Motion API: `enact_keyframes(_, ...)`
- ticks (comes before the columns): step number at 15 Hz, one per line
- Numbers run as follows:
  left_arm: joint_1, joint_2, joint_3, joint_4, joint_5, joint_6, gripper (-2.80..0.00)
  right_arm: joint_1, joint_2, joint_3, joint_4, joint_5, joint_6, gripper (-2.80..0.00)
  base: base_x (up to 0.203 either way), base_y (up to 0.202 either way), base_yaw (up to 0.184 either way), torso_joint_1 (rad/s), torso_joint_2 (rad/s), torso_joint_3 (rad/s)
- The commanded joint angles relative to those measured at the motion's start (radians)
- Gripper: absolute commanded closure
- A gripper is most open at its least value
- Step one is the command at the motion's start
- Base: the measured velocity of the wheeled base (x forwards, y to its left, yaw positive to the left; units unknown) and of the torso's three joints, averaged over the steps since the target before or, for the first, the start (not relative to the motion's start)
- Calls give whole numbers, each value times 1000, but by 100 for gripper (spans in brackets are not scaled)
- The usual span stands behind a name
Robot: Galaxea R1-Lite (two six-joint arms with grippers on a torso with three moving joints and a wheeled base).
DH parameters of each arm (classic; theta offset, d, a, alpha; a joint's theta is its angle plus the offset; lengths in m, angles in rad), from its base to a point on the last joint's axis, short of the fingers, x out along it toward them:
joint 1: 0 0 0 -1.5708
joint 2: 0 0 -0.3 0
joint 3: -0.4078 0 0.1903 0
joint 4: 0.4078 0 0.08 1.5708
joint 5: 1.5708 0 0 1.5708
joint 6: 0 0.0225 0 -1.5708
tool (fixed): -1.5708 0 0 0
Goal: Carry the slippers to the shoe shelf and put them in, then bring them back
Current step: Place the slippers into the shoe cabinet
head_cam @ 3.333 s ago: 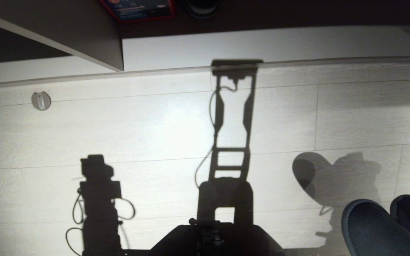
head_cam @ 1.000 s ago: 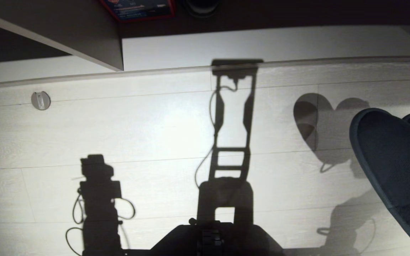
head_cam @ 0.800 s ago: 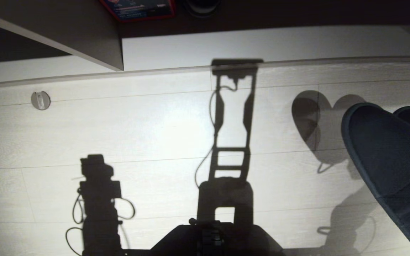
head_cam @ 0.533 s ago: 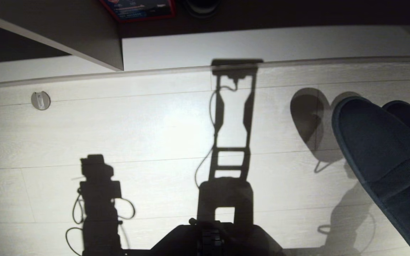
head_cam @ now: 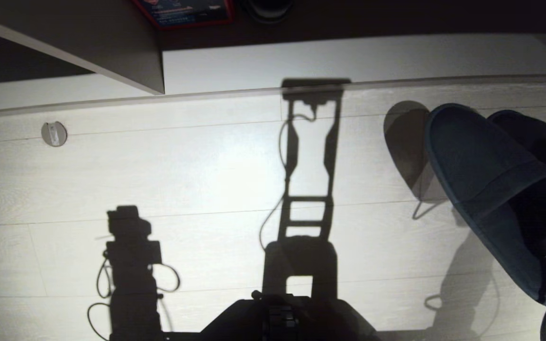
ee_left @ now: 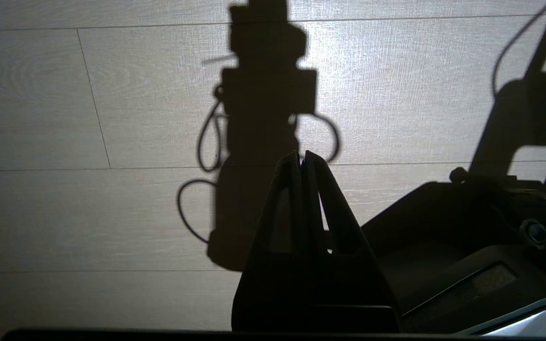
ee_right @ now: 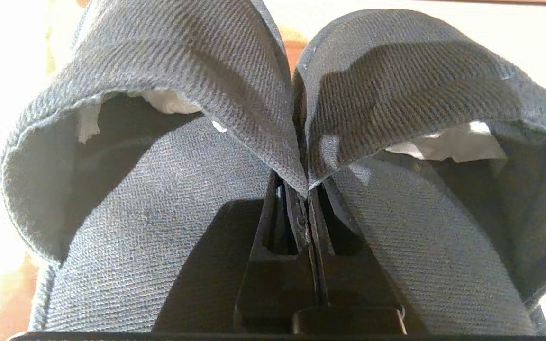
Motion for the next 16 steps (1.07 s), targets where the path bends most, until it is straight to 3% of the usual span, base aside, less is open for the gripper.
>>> enact_keyframes(1,0,0,0,0,1,-1,0,-3,74,-49,-15,2,-3,0,0,0,0,0,0,0)
enact_keyframes(10,0,0,0,0,0,-1,0,-8,193,-307,-19,16,-40,0,0,0,0,0,0,0)
enact_keyframes(16,0,0,0,0,0,-1,0,-8,242,-436,-24,75,-55,0,0,0,0,0,0,0)
